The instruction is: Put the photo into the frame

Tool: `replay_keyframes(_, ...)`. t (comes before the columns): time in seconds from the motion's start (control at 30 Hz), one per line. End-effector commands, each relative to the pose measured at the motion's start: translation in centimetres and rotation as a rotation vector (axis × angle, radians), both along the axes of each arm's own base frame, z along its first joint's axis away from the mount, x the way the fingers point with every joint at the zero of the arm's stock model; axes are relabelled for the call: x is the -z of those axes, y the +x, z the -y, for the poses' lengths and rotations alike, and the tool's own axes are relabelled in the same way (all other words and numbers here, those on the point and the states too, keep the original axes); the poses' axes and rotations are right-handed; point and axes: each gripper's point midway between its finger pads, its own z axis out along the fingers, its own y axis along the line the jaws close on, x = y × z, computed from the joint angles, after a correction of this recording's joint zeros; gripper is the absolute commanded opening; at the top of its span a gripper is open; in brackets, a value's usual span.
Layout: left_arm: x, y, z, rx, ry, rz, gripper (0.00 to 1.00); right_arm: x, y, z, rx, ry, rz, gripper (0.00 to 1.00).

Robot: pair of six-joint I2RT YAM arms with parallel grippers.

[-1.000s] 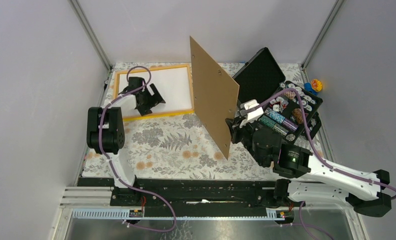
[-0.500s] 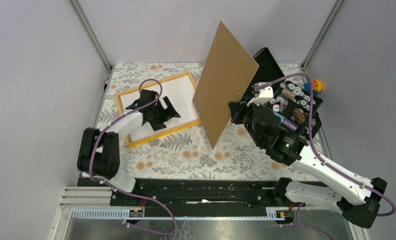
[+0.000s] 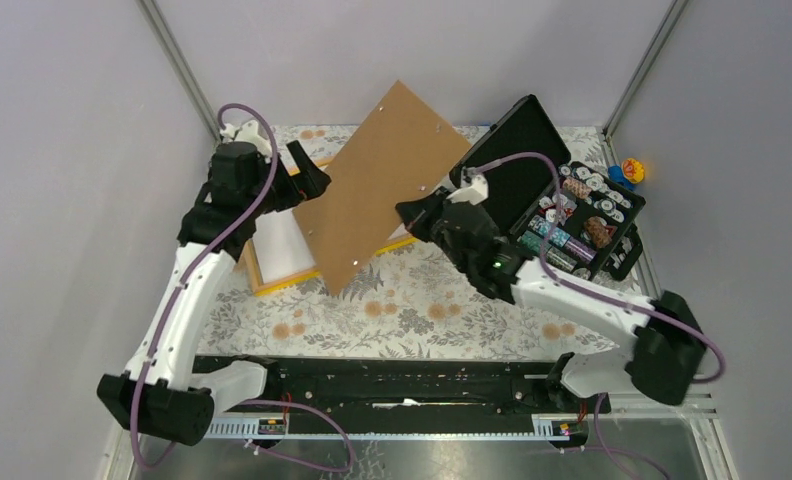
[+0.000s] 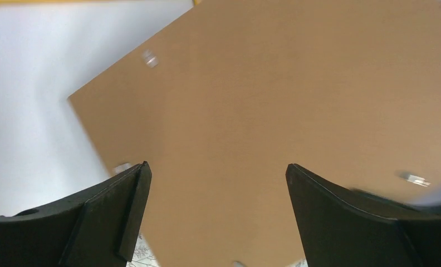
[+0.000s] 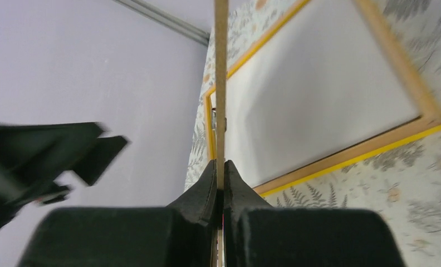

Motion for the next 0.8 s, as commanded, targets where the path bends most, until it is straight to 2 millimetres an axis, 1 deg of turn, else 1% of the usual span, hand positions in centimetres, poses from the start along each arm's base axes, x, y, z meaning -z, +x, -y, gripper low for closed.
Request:
replay_keyframes(0.0, -5.2, -1.6, -1.7, -0.025, 0.091, 0.135, 0.99, -3.9, 2.6, -4.4, 0.012, 0.374, -0.014, 0.0)
replay_keyframes(0.07, -7.2, -2.2, -2.4, -0.051, 0.111, 0.178, 0.99, -3.1, 3.8, -5.6, 0.037, 0.428, -0.044, 0.0)
replay_keyframes(0.23, -9.4, -3.3, -2.9, -0.046, 0.136, 0.198, 0.99, -1.6, 6.0, -8.6, 0.071, 0.513, -0.077, 0.0)
replay_keyframes(0.3, -10.4, -4.0, -3.5, -0.078, 0.161, 0.219, 0.99, -1.2, 6.6, -9.7, 0.084, 0.539, -0.08, 0.0)
replay_keyframes(0.37, -11.6, -4.9, -3.5, -0.088, 0.158, 0.253, 0.99, -1.2, 7.0, -10.6, 0.11, 0.567, -0.079, 0.0)
replay_keyframes(0.5, -12.4, -6.1, -2.9, -0.055, 0.139, 0.276, 0.99, 0.2, 8.1, -12.2, 0.134, 0.633, -0.108, 0.0)
replay_keyframes(0.6, -12.7, -6.7, -2.9, -0.056, 0.141, 0.288, 0.99, 1.3, 8.9, -13.1, 0.151, 0.677, -0.132, 0.0)
replay_keyframes(0.77, -14.0, -7.7, -3.1, -0.055, 0.156, 0.318, 0.99, 3.2, 9.6, -13.7, 0.169, 0.715, -0.157, 0.0)
